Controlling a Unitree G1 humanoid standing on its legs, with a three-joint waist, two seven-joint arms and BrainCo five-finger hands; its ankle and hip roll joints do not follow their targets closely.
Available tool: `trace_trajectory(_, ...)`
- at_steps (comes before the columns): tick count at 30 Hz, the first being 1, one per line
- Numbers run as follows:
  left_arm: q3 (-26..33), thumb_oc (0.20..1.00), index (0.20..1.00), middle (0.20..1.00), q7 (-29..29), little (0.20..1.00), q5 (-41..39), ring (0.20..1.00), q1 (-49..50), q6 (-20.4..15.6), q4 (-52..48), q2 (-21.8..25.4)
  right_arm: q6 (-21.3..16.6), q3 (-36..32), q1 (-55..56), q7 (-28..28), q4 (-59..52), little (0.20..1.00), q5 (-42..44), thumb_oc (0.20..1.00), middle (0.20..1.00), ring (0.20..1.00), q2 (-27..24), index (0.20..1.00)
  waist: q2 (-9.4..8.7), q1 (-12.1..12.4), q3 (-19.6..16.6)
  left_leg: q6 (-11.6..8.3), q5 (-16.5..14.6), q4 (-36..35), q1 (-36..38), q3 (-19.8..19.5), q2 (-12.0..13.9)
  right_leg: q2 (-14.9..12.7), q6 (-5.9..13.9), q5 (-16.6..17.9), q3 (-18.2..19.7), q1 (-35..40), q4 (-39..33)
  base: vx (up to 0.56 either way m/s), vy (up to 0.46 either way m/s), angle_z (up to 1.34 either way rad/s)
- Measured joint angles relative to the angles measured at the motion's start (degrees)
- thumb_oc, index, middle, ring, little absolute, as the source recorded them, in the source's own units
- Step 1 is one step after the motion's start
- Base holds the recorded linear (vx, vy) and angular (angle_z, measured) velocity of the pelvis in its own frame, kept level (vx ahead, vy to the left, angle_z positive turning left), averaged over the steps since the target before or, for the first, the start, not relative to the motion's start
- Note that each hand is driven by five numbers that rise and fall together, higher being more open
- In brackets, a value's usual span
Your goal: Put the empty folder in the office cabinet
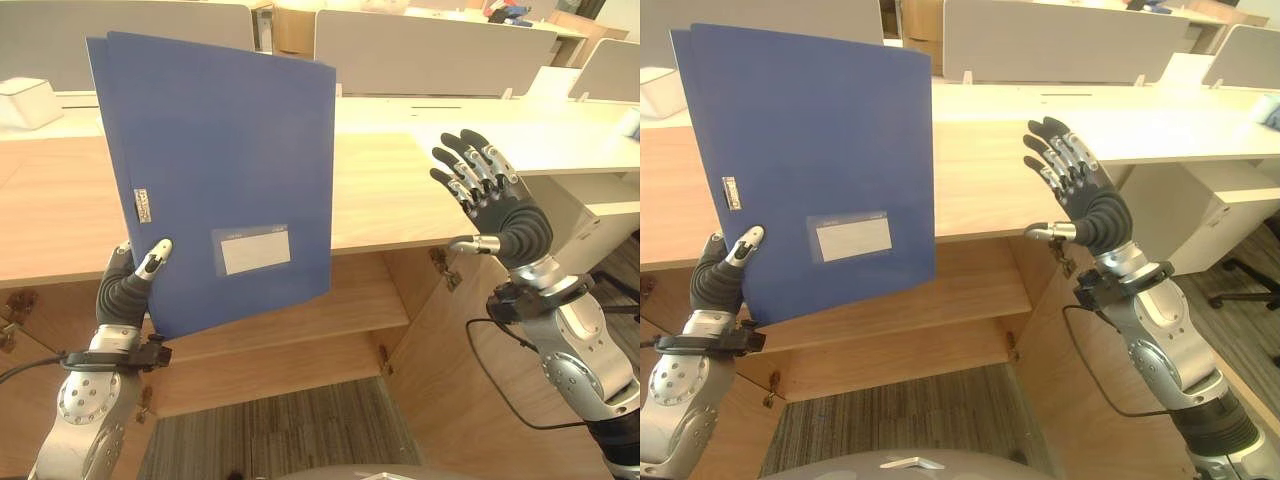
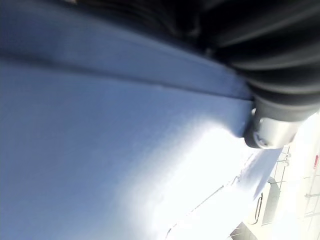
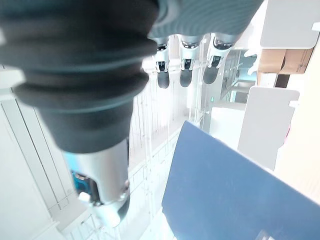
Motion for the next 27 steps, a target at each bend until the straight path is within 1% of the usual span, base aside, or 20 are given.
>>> trace_trajectory(2, -0.8, 0.2, 0.2, 0.2, -0.2, 0.2, -0.1, 0.2, -1.1, 0.0, 0.0, -0.1, 0.1, 0.6, -0.9, -0.7, 1.6, 1.0, -0.5, 1.0, 1.0, 1.0, -0.1, 1.0, 0.04, 0.2, 0.0, 0.0, 0.0, 0.0, -0.1, -0.1, 0.0, 0.0, 0.0, 0.0, 0.0, -0.1, 0.0, 0.0, 0.0, 0.0)
trace_trajectory(4, -1.0, 0.2, 0.2, 0.2, -0.5, 0.2, -0.1, 0.2, -1.3, 0.0, 0.0, -0.1, 0.2, 3.0, -3.0, -1.7, 4.1, 1.0, -0.5, 1.0, 1.0, 1.0, -0.1, 1.0, 0.18, 0.5, 0.0, -0.01, 0.0, 0.0, -0.1, 0.0, 0.0, 0.0, 0.01, 0.0, 0.0, 0.0, 0.1, 0.02, -0.002, 0.0)
trace_trajectory(5, -1.6, 0.2, 0.2, 0.2, -0.4, 0.2, -0.1, 0.2, -1.9, 0.2, 0.0, -0.1, 0.8, 5.2, -5.7, -2.6, 7.0, 1.0, -1.1, 1.0, 1.0, 1.0, -0.1, 1.0, 0.19, 0.4, 0.0, -0.01, 0.0, 0.0, -0.1, -0.1, 0.0, 0.0, 0.0, 0.0, 0.0, 0.0, 0.1, 0.0, 0.0, 0.0)
trace_trajectory(6, -1.6, 0.2, 0.2, 0.2, -0.4, 0.2, -0.1, 0.2, -1.9, 0.2, 0.0, -0.1, 0.8, 5.2, -5.7, -2.6, 7.0, 1.0, -1.1, 1.0, 1.0, 1.0, -0.1, 1.0, 0.19, 0.4, 0.0, -0.01, 0.0, 0.0, -0.1, -0.1, 0.0, 0.0, 0.0, 0.0, 0.0, 0.0, 0.1, 0.0, 0.0, 0.0)
trace_trajectory(8, -3.4, 0.2, 0.2, 0.2, -0.6, 0.2, 0.0, 0.2, -3.6, 0.3, -0.1, -0.1, 1.4, 6.9, -7.6, -3.6, 10.2, 1.0, -1.5, 1.0, 1.0, 1.0, 0.2, 1.0, 0.11, 1.5, 0.0, -0.01, 0.0, 0.0, -0.1, -0.2, 0.0, 0.0, 0.0, 0.0, -0.1, 0.0, 0.1, 0.0, 0.0, 0.0)
trace_trajectory(10, -3.4, 0.2, 0.2, 0.2, -0.6, 0.2, 0.0, 0.2, -3.6, 0.3, -0.1, -0.1, 1.4, 6.9, -7.6, -3.6, 10.2, 1.0, -1.5, 1.0, 1.0, 1.0, 0.2, 1.0, 0.11, 1.5, 0.0, -0.01, 0.0, 0.0, -0.1, -0.2, 0.0, 0.0, 0.0, 0.0, -0.1, 0.0, 0.1, 0.0, 0.0, 0.0)
trace_trajectory(11, -3.4, 0.2, 0.2, 0.2, -0.1, 0.2, -0.1, 0.2, -4.0, 0.4, -0.1, -0.1, 2.3, 9.3, -10.1, -4.1, 12.4, 1.0, -1.9, 1.0, 1.0, 1.0, 1.0, 1.0, 0.11, 1.7, 0.0, -0.01, 0.0, 0.0, -0.1, -0.2, 0.0, 0.0, 0.0, 0.0, -0.1, 0.1, 0.1, 0.0, 0.0, 0.0)
trace_trajectory(15, -4.3, 0.2, 0.2, 0.2, 0.0, 0.2, -0.1, 0.2, -5.2, 0.5, -0.1, 0.0, 2.8, 10.4, -10.9, -4.0, 12.7, 1.0, -1.9, 1.0, 1.0, 1.0, 1.1, 1.0, -0.04, 1.8, -0.1, -0.02, 0.0, 0.0, -0.2, -0.4, 0.0, 0.0, -0.01, 0.0, -0.3, 0.1, 0.1, 0.04, -0.013, 0.02)
trace_trajectory(16, -5.7, 0.2, 0.2, 0.2, 0.1, 0.2, -0.6, 0.2, -6.1, 1.1, -0.1, 0.1, 3.7, 12.4, -13.2, -4.1, 13.7, 1.0, -1.1, 1.0, 1.0, 1.0, 2.6, 1.0, -0.15, 1.8, -0.1, 0.0, 0.0, 0.0, -0.1, -0.4, 0.1, 0.1, -0.03, 0.0, -0.4, 0.1, 0.1, 0.04, -0.009, -0.01)
trace_trajectory(17, -7.9, 0.2, 0.2, 0.2, -0.2, 0.2, -1.5, 0.2, -7.5, 1.2, -0.1, 0.4, 4.0, 15.7, -16.3, -4.0, 15.2, 1.0, -0.2, 1.0, 1.0, 1.0, 3.4, 1.0, -0.19, 1.7, -0.1, -0.01, 0.0, 0.0, -0.2, -0.4, 0.1, 0.1, -0.02, 0.0, -0.4, 0.1, 0.0, 0.04, -0.009, 0.0)
trace_trajectory(18, -8.7, 0.2, 0.2, 0.2, -0.6, 0.2, -1.6, 0.2, -8.2, 1.3, -0.1, 0.5, 4.4, 17.3, -18.0, -3.9, 15.8, 1.0, -0.1, 1.0, 1.0, 1.0, 3.5, 1.0, -0.26, 1.7, -0.1, -0.01, 0.0, -0.1, -0.2, -0.4, 0.1, 0.1, -0.02, 0.0, -0.4, 0.1, -0.1, 0.0, 0.0, 0.0)
trace_trajectory(20, -10.3, 0.2, 0.2, 0.2, -1.4, 0.2, -2.5, 0.2, -8.6, 1.3, -0.4, 0.4, 4.9, 17.5, -19.4, -4.0, 17.7, 1.0, 0.2, 1.0, 1.0, 1.0, 5.5, 1.0, -0.53, 1.9, -0.2, -0.04, 0.0, 0.0, -0.3, -0.4, 0.1, 0.1, -0.03, 0.0, -0.4, 0.0, 0.0, 0.0, 0.0, 0.0)
trace_trajectory(22, -10.7, 0.2, 0.2, 0.2, -1.9, 0.2, -3.8, 0.2, -8.5, 1.5, -0.4, 0.4, 5.3, 17.5, -19.4, -4.1, 19.3, 1.0, 0.3, 1.0, 1.0, 1.0, 7.0, 1.0, -0.82, 2.2, -0.2, -0.03, 0.0, 0.0, -0.3, -0.4, 0.1, 0.1, -0.04, 0.0, -0.4, 0.0, 0.0, 0.0, 0.0, 0.0)
trace_trajectory(25, -10.9, 0.2, 0.2, 0.2, -1.9, 0.2, -5.0, 0.2, -8.5, 1.6, -0.4, 0.4, 6.2, 17.6, -19.4, -4.0, 19.7, 1.0, 0.5, 1.0, 1.0, 1.0, 7.5, 1.0, -0.98, 2.3, -0.1, -0.03, 0.0, 0.0, -0.4, -0.4, 0.1, 0.1, -0.04, 0.0, -0.4, -0.1, 0.1, 0.0, 0.0, 0.0)
trace_trajectory(27, -11.3, 0.2, 0.2, 0.2, -1.8, 0.2, -5.5, 0.2, -8.5, 1.6, -0.3, 0.4, 6.3, 17.7, -19.5, -4.0, 19.8, 1.0, 2.1, 1.0, 1.0, 1.0, 7.5, 1.0, -1.06, 2.4, -0.1, -0.03, 0.0, 0.0, -0.4, -0.4, 0.1, 0.1, -0.04, 0.0, -0.4, -0.1, 0.1, 0.0, 0.0, 0.0)
